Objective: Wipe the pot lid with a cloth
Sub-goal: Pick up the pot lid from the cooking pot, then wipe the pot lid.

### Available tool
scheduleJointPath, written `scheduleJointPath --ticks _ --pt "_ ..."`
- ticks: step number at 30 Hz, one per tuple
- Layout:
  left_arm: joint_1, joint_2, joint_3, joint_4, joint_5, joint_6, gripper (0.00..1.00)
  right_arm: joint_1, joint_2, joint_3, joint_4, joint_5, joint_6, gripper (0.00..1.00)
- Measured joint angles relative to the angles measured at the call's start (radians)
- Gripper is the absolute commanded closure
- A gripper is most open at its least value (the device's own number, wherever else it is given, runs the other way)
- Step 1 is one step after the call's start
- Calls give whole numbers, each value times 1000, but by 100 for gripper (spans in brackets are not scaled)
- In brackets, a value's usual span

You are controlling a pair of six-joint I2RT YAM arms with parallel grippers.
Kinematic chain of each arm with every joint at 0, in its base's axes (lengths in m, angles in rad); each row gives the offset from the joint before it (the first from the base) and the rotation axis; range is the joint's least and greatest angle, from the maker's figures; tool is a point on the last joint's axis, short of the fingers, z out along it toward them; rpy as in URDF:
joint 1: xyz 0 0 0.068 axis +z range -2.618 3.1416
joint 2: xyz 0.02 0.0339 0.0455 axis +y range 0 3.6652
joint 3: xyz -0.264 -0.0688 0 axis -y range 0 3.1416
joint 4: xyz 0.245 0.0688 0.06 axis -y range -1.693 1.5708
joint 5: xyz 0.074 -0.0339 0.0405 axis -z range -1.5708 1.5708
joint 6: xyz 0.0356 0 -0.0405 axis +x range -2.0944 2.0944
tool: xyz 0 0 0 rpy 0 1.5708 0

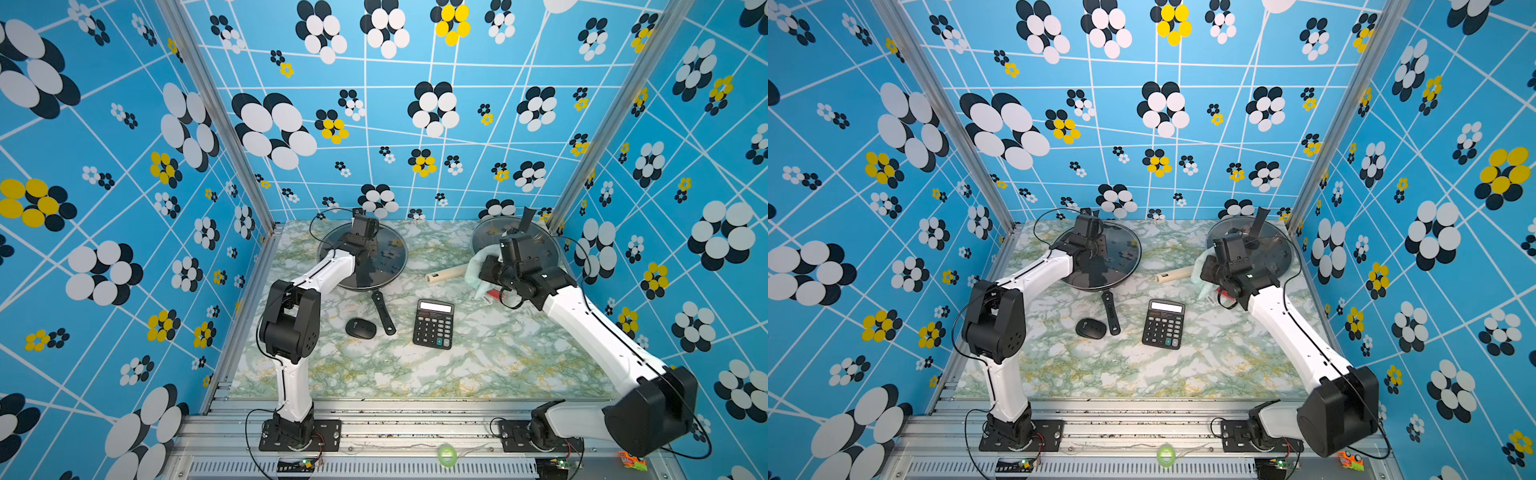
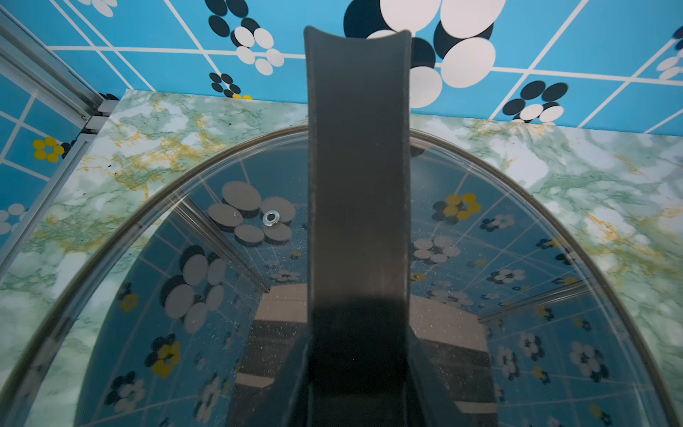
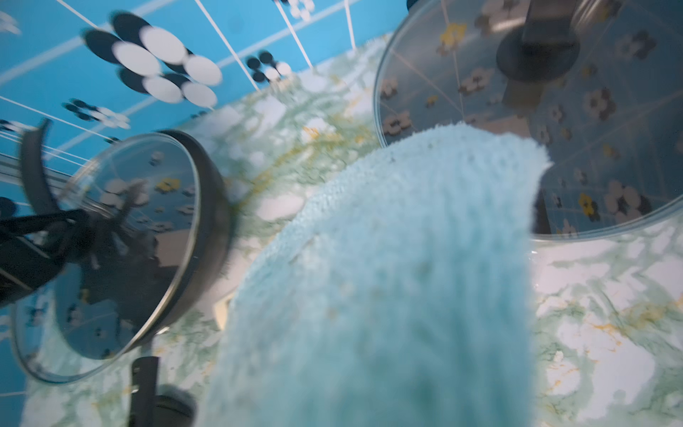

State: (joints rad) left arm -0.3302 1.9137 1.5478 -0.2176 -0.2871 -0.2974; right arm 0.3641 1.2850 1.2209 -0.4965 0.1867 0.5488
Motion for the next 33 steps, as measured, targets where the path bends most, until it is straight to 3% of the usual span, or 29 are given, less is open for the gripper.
scheduleJointPath --ticks 3,8,12,18,22,27,29,33 --pt "21 -84 8 -48 42 -24 100 2 -46 10 62 7 -11 100" --pt "66 -196 27 -61 117 -79 100 2 19 43 151 -15 -32 100" --pt "127 -245 30 -59 282 -209 100 2 121 87 225 -97 -43 100" --pt "260 -256 18 80 613 -585 100 2 307 208 404 -307 -27 100" --pt "312 -259 -40 329 774 -901 100 4 451 356 502 -521 9 100" --pt "309 -217 -98 701 906 -1300 100 43 552 517 538 -777 6 100" --pt "296 -186 -100 807 935 -1405 100 74 571 577 516 -868 -14 100" --pt "260 -151 -100 874 983 -1497 100 140 601 710 435 -1001 -80 100"
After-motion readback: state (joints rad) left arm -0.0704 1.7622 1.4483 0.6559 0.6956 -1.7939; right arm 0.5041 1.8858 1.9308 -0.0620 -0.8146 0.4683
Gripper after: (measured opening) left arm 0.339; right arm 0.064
